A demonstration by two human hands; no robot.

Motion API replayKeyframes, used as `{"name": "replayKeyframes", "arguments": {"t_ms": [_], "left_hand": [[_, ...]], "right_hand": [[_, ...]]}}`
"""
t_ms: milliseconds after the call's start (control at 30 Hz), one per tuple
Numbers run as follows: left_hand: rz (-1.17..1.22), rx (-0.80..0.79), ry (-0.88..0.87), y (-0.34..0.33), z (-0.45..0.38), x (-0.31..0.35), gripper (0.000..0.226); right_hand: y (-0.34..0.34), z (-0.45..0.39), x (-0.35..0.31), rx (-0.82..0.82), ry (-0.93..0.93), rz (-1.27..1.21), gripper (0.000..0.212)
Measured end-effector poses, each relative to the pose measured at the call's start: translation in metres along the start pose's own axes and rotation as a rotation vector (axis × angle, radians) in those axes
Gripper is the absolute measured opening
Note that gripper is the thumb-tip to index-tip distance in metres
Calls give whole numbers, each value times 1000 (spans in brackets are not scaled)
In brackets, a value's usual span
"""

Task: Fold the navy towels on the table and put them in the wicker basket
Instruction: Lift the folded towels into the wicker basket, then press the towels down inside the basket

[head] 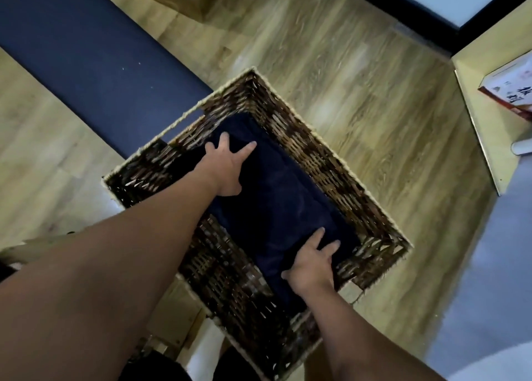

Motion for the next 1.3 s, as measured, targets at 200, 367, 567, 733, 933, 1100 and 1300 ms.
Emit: {"name": "replayKeyframes", "arguments": {"t_ms": [200,367,567,733,933,1100,1300], "left_hand": [[30,-81,-39,-1,-22,-5,111],[222,-111,-2,-7,5,-1,97],[660,-29,190,2,106,-44,64],[854,39,346,2,209,-72,32],[1008,266,497,20,333,-102,22],[1028,404,669,-11,435,-155,25],[976,554,960,-92,545,-219,18]], "right_hand": [[-18,-27,4,20,6,46,136],[-7,-18,6,-81,73,8,137],[42,27,-18,-50,350,-28,61],[61,84,-39,-171,505,4,68],[58,145,-67,-240,690,141,63],[28,201,-116,-306,908,252,52],[-25,278,-182,-309,1191,302,55]]}}
Point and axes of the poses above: each hand's wrist, its own z-axis away from the middle knuckle, its own y-axis out of the back of the hand, x = y × z, the point moved 9 cm from there along -z, towards the middle knuckle, and after that the axes turned 13 degrees about y, right-handed, at the moved point
